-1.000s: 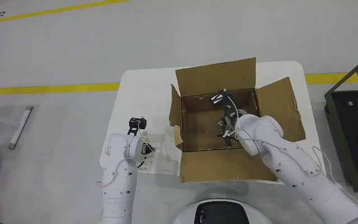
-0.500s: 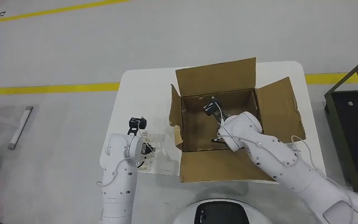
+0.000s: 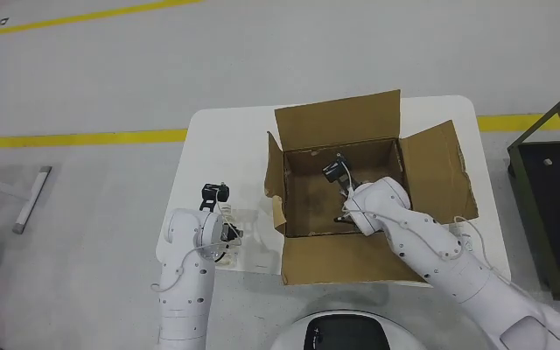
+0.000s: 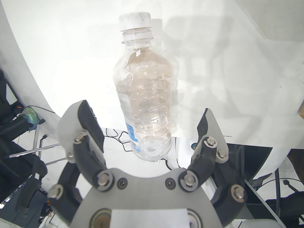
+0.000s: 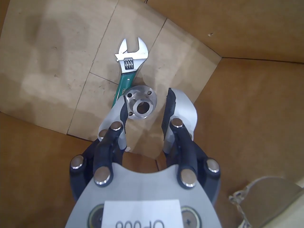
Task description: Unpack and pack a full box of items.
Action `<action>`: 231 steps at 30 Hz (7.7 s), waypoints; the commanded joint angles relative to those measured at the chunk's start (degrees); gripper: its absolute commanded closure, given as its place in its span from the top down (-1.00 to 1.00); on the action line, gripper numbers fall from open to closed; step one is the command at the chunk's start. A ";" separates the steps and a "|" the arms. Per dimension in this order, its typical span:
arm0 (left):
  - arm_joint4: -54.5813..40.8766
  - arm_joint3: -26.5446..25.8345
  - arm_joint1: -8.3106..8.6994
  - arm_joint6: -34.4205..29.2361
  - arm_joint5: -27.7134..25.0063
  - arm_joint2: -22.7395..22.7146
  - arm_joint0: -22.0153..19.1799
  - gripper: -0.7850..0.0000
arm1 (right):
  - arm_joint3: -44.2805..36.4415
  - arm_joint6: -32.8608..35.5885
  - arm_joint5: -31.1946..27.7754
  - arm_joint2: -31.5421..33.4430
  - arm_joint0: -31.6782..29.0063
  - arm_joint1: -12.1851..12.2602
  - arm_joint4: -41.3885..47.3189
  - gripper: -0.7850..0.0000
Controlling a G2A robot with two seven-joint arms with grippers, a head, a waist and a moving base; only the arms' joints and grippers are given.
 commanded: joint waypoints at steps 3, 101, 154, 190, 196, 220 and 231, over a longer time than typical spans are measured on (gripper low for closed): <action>0.00 0.00 0.00 0.00 0.00 0.00 0.00 1.00 | 0.90 -0.80 -0.15 0.78 -0.33 -0.31 0.75 0.20; 0.00 0.00 0.00 0.00 0.00 0.00 0.00 1.00 | 10.70 -13.22 -4.21 -0.01 2.24 -8.89 2.29 -1.00; 0.00 0.00 0.00 0.00 0.00 0.00 0.00 1.00 | 20.06 -14.10 -6.83 1.67 3.95 -12.56 0.49 -0.18; 0.00 0.00 0.00 0.00 0.00 0.00 0.00 1.00 | 18.71 -13.39 -7.35 4.21 3.05 -13.71 -2.72 -1.00; 0.00 0.00 0.00 0.00 0.00 0.00 0.00 1.00 | 13.18 -13.45 -6.75 7.25 1.00 -13.24 -1.75 -1.00; 0.00 0.00 0.00 0.00 0.00 0.00 0.00 1.00 | 2.84 -13.82 -20.59 36.76 -12.35 -10.00 63.03 -1.00; 0.00 0.00 0.00 0.00 0.00 0.00 0.00 1.00 | 3.87 -13.69 -21.62 36.88 -12.14 -9.72 66.72 -1.00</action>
